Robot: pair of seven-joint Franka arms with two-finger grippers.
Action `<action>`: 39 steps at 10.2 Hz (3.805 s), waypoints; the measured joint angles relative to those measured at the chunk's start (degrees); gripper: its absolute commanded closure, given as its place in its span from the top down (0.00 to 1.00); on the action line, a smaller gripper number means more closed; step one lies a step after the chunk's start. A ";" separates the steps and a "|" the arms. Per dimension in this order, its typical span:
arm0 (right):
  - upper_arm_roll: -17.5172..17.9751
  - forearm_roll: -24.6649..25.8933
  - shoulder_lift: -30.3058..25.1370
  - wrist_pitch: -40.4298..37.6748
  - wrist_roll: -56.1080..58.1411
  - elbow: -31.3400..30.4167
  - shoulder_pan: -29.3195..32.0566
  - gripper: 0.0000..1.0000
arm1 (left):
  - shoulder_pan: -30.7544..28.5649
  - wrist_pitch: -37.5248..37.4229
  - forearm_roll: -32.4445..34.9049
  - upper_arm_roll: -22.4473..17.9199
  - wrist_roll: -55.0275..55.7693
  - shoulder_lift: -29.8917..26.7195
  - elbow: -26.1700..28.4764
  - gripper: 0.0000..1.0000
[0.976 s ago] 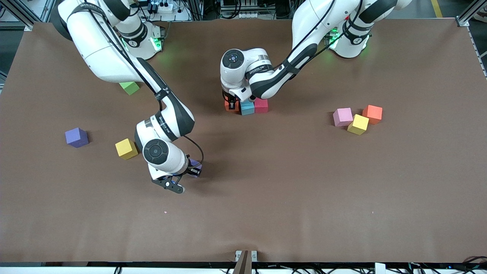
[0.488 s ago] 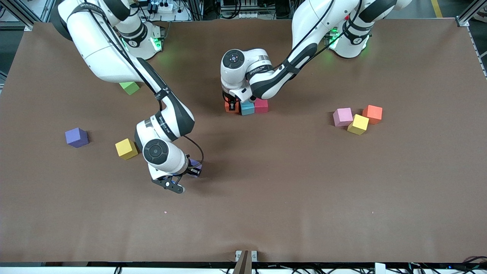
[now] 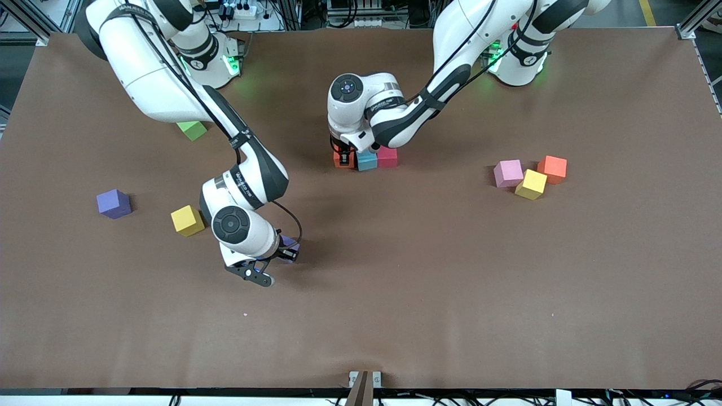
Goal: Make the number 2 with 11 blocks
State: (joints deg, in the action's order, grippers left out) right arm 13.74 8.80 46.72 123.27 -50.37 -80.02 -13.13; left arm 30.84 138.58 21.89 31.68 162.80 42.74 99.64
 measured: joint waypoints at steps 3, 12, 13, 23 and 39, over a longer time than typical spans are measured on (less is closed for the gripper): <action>0.00 0.00 0.00 0.00 0.00 0.00 0.00 0.00 | 0.03 0.02 0.05 -0.05 0.09 -0.01 0.00 1.00; 0.13 0.00 0.00 -0.01 0.12 0.00 -0.06 0.00 | 1.34 -1.51 1.99 -0.60 0.39 -2.39 -0.58 1.00; 0.30 0.00 -0.04 -0.01 0.45 0.01 -0.06 0.00 | 1.26 -2.28 1.92 0.34 0.52 -3.78 -0.76 1.00; 8.95 0.00 -7.52 -2.39 1.79 -9.36 -1.88 0.00 | -2.00 -16.31 3.40 2.82 -11.85 -17.94 -0.56 1.00; 9.31 0.47 -7.78 5.96 2.32 -18.14 -10.92 0.00 | -39.91 -35.82 -9.45 3.19 -119.70 -27.71 -2.40 1.00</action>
State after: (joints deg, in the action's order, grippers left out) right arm 23.05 9.28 38.95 129.23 -48.05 -98.16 -24.05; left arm -9.07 102.76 12.44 34.87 43.10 15.02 97.24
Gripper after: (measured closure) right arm 0.449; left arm 0.000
